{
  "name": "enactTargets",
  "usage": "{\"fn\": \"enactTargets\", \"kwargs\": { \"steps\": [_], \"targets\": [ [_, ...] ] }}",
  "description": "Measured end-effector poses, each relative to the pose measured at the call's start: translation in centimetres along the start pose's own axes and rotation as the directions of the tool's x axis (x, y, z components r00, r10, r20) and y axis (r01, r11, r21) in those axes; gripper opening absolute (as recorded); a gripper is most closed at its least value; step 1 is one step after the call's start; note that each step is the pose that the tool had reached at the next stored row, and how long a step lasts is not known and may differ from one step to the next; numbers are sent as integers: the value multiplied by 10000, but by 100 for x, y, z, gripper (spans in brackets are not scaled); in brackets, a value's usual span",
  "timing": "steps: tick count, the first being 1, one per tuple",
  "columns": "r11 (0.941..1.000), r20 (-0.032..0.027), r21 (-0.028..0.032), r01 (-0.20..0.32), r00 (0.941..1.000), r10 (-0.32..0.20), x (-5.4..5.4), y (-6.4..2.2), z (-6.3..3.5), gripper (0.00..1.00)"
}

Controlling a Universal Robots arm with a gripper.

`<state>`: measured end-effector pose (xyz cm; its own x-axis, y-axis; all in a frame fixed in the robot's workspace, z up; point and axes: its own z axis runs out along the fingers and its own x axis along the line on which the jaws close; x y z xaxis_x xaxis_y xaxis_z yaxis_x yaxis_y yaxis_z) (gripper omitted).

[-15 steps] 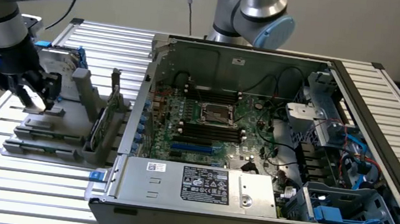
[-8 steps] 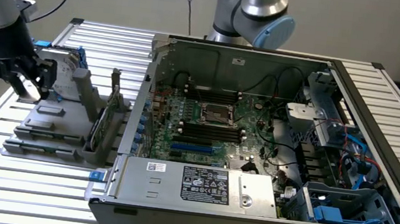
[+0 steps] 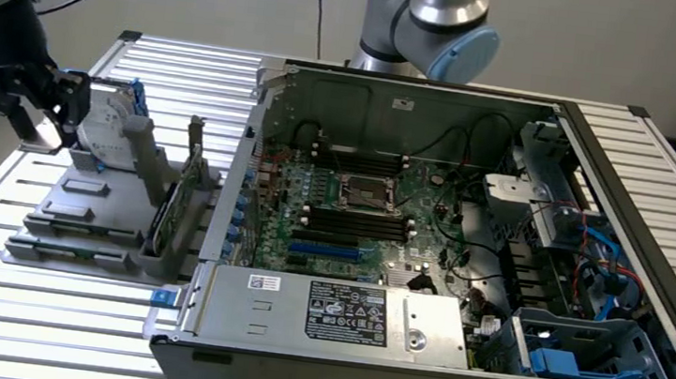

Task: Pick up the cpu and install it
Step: 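Pick up the cpu and move it towards the insertion slot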

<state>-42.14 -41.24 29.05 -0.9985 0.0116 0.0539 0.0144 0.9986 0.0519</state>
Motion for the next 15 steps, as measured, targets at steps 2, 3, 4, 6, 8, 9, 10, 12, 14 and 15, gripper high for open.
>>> {"fn": "enactTargets", "kwargs": {
  "steps": [2, 3, 4, 6, 8, 9, 10, 12, 14, 15],
  "targets": [
    [10000, -1, 0, 0, 10000, 0, -30, 6, -96, 55],
    [10000, 0, 0, 1, 10000, -1, -49, 9, -143, 55],
    [10000, -1, 0, 1, 10000, -1, -68, 11, -189, 55],
    [10000, 0, 0, 1, 10000, -1, -111, 16, -281, 55],
    [10000, 2, -1, 2, 10000, -2, -174, 22, -374, 55],
    [10000, 1, -1, 1, 10000, -1, -213, 25, -421, 55],
    [10000, 0, -2, 1, 10000, -1, -255, 28, -471, 55],
    [10000, 0, -5, 1, 10000, -1, -340, 34, -566, 55],
    [10000, -3, -6, 1, 10000, -1, -424, 40, -661, 55],
    [10000, -4, -8, 2, 10000, -2, -469, 43, -711, 55]
  ]
}}
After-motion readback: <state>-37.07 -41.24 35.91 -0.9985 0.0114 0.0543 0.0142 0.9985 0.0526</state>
